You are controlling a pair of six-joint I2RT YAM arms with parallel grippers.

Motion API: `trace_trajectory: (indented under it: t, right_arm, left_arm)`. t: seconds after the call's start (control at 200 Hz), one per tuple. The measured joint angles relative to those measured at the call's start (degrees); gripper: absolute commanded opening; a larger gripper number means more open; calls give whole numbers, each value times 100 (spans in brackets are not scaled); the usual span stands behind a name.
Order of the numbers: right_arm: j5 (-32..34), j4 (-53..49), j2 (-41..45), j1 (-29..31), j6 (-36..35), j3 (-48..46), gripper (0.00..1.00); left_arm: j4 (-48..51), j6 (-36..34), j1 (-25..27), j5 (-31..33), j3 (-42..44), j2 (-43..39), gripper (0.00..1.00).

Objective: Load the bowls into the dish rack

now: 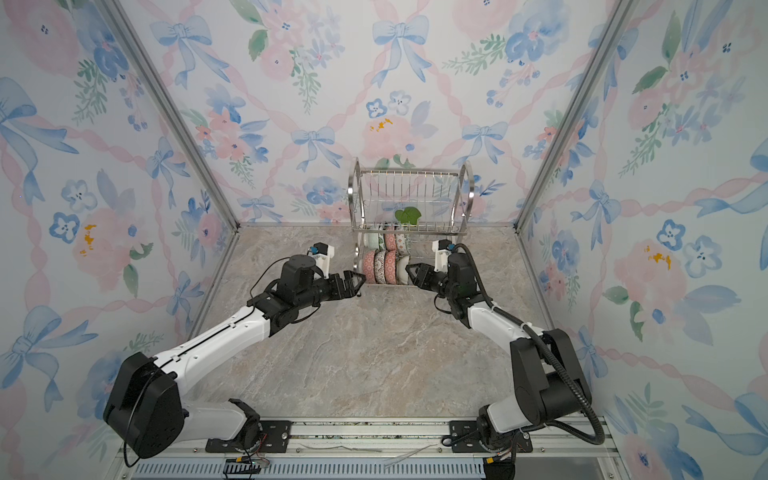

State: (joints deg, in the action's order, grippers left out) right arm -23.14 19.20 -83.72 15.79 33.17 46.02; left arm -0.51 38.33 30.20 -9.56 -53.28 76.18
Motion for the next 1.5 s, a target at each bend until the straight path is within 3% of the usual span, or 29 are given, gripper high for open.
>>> trace_trajectory:
  t: [0.13,0.22,0.245,0.475,0.7,0.87,1.095,1.345,1.5]
  right_arm:
    - [308,-625,544,-2,-297,-184,71]
    - [581,-990,981,-2,-501,-380,89]
    - [682,-1108,1123,-7,-527,-439,99]
    - [1941,-2341,2435,-162,-946,-654,97]
    - [3593,-2638,2861,-728,-787,-933,97]
    - [4669,-1906,2608,-748,-855,-1425,97]
    - [5687,-127,1932,-527,-1987,-2186,97]
    - [5838,1902,1126,-522,-2900,-2949,97]
    - [5528,3171,433,-518,-3268,-3139,96]
  left_arm:
    - [90,-372,-166,859,-2,-109,98]
    - [111,-675,-251,1554,-2,-116,98]
    - [114,-782,-275,1781,0,-116,98]
    - [-212,-1495,-927,3132,374,-116,98]
    - [-1150,-2149,-1784,4107,1482,-160,98]
    - [-2070,-2450,-2293,4234,2118,278,98]
    - [-3574,-2793,-2643,3744,2911,861,98]
    - [-4841,-2999,-2732,3248,3241,938,98]
    - [-6214,-3281,-2688,2754,4011,1215,98]
